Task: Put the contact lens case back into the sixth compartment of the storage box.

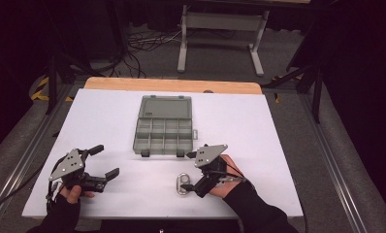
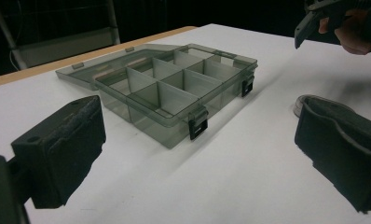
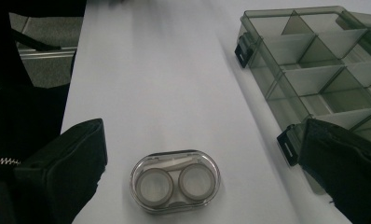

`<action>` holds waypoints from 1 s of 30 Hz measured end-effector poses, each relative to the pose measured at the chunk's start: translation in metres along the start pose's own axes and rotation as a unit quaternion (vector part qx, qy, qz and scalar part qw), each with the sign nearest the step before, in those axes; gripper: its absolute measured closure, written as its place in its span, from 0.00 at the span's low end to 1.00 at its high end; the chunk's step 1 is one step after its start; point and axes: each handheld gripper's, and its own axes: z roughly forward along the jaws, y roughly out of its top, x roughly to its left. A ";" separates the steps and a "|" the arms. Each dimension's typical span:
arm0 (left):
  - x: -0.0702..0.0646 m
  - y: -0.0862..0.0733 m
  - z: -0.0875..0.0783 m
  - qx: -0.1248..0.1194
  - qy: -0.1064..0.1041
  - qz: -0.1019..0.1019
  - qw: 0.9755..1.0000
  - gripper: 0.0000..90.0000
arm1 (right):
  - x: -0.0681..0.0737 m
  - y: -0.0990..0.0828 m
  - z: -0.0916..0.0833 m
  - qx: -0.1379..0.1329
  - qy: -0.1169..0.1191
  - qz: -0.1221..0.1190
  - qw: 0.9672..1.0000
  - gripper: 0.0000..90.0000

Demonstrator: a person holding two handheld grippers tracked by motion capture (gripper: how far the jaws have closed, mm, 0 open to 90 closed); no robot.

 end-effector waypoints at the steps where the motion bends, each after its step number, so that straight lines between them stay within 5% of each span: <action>1: 0.000 0.000 0.000 0.000 0.000 0.000 1.000 0.03 | 0.000 0.000 0.000 0.003 0.002 0.000 1.000 0.02; 30: 0.000 0.000 0.001 0.001 0.000 0.003 1.000 0.03 | 0.002 -0.002 0.021 0.099 0.049 -0.017 0.994 0.08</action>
